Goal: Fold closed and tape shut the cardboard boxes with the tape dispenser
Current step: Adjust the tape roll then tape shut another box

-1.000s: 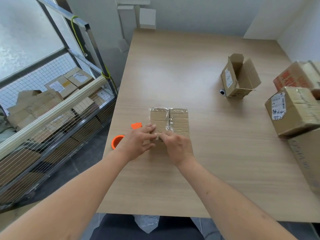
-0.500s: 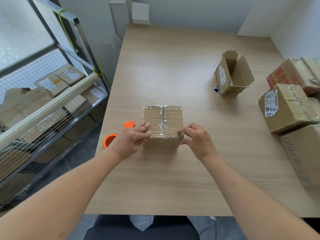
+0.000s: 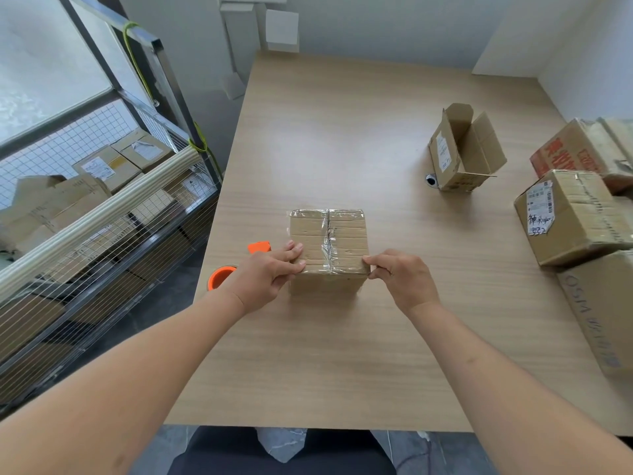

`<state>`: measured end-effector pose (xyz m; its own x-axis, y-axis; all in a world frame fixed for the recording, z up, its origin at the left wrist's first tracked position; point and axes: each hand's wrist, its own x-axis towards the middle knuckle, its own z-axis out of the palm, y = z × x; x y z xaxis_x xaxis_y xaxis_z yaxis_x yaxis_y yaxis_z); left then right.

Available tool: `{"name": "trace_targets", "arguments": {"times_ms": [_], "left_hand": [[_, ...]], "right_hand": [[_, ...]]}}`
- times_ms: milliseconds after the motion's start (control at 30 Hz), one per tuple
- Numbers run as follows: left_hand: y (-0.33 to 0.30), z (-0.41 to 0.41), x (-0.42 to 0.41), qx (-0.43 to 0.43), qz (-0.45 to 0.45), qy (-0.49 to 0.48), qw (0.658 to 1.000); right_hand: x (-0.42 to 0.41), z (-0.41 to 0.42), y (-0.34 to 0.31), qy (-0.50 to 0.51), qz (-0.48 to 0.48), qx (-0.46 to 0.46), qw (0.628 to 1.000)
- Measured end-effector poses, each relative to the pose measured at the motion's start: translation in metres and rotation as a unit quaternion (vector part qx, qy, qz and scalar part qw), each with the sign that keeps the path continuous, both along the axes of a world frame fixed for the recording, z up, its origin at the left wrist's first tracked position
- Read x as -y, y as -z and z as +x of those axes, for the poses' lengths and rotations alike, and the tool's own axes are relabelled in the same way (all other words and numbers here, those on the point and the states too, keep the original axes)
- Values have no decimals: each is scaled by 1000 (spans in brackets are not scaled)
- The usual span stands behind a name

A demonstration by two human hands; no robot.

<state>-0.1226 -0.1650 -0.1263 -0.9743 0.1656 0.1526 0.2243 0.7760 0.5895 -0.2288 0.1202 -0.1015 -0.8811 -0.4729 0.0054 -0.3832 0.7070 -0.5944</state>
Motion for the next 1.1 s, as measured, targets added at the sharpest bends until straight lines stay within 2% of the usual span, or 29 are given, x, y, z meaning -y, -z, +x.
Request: {"name": "trace_targets", "arguments": {"times_ms": [133, 267, 367, 467, 667, 833, 1000, 1100], "left_hand": [[-3, 1, -1, 12, -2, -3, 1000], [-4, 1, -3, 22, -2, -11, 1000], [-6, 1, -5, 31, 1, -13, 999], [-6, 1, -6, 33, 4, -21, 999], [-6, 1, -10, 41, 0, -39, 998], [-14, -6, -23, 62, -15, -22, 998], [-25, -7, -48, 51, -60, -18, 997], [-36, -9, -54, 51, -59, 38, 996]], "right_hand": [[7, -12, -13, -49, 85, -43, 994], [11, -15, -21, -66, 150, -29, 986], [12, -13, -20, -26, 125, 19, 992], [12, -4, -18, 11, 93, 23, 995], [29, 31, -9, 170, 16, 42, 984], [47, 47, -4, 186, 38, 15, 982], [53, 50, -3, 191, 83, 99, 973], [52, 47, -3, 193, 105, 132, 967]]}}
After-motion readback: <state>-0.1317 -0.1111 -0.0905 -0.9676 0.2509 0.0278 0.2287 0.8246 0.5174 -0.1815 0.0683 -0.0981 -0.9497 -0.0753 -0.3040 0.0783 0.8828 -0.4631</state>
